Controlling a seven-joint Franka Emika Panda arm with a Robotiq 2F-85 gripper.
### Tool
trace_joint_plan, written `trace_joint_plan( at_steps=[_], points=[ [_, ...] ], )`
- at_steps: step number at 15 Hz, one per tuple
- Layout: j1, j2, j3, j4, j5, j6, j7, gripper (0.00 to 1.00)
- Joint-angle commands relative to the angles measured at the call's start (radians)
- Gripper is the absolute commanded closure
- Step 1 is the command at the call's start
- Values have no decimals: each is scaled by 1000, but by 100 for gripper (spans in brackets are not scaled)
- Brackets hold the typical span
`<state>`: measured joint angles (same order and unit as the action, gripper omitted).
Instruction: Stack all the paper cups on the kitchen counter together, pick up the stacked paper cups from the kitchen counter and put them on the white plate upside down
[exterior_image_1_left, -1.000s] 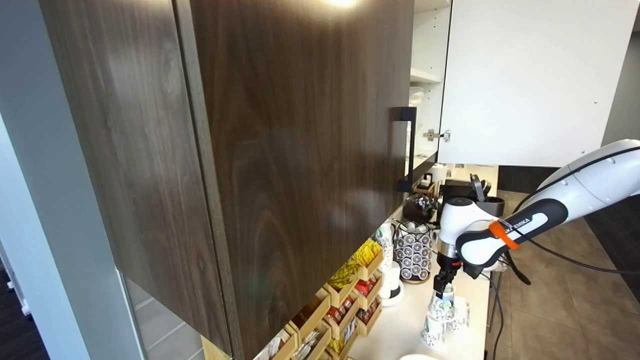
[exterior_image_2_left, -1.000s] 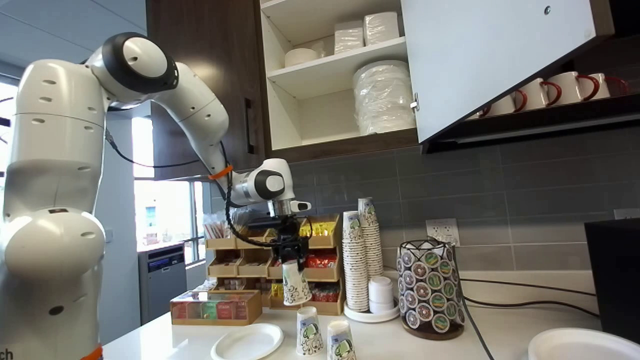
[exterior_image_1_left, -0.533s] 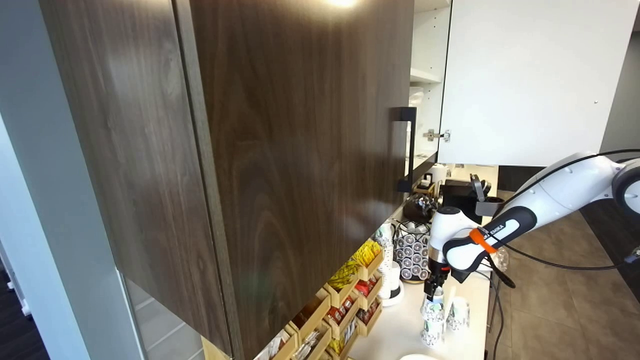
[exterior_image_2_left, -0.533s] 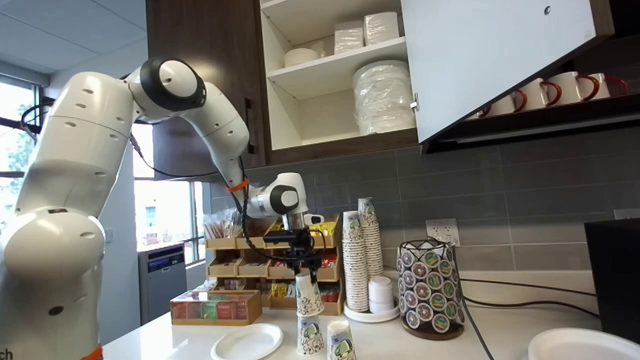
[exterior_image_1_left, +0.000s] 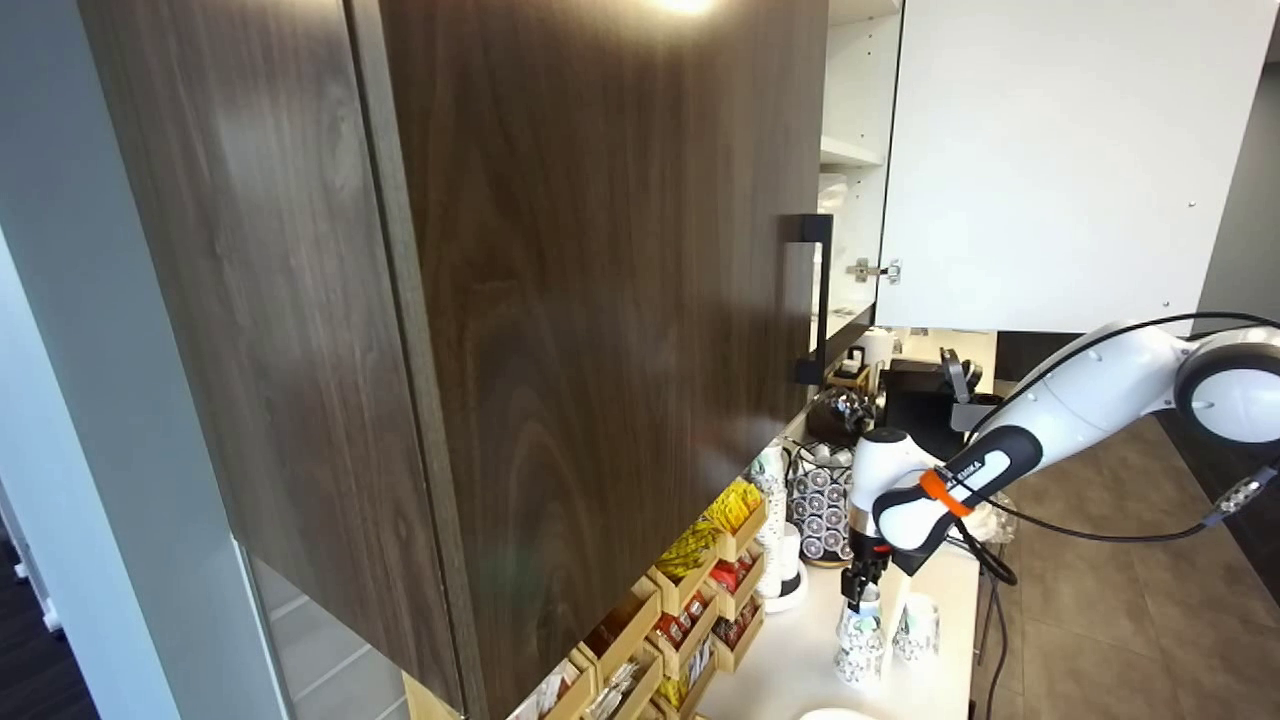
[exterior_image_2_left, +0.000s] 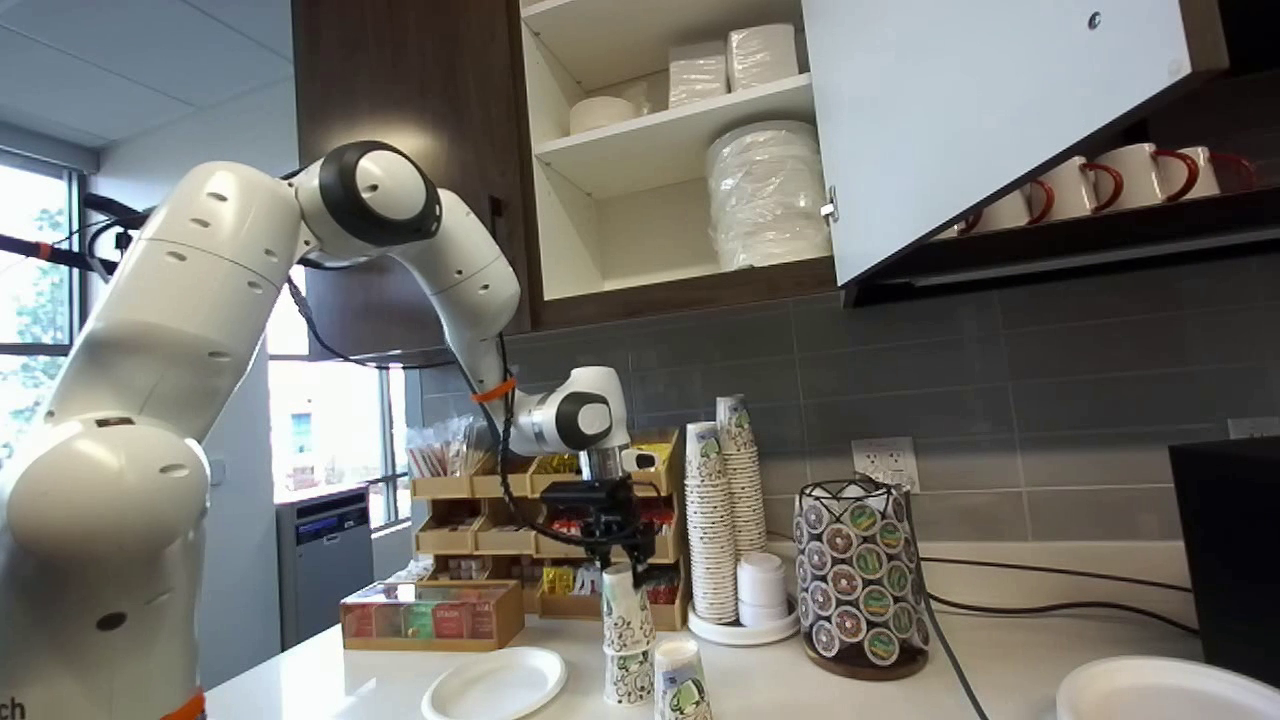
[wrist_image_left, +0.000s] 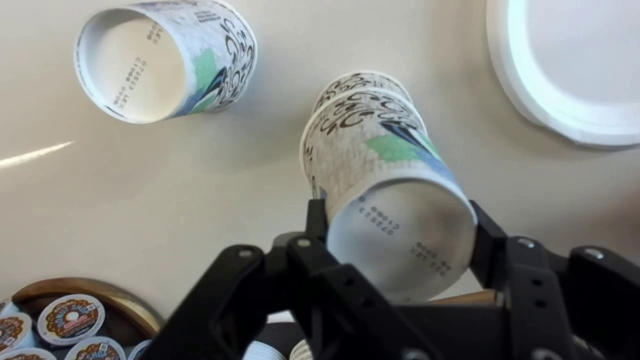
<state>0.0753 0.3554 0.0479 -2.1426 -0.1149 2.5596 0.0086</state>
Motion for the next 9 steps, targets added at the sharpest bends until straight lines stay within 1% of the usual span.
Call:
trace_joint_plan(
  at_steps=[1, 6, 9],
  points=[
    [-19, 70, 5, 17, 31, 23, -37, 59],
    [-52, 150, 25, 24, 83, 84, -81, 59],
    [-67, 168, 38, 36, 119, 89, -108, 59]
  ],
)
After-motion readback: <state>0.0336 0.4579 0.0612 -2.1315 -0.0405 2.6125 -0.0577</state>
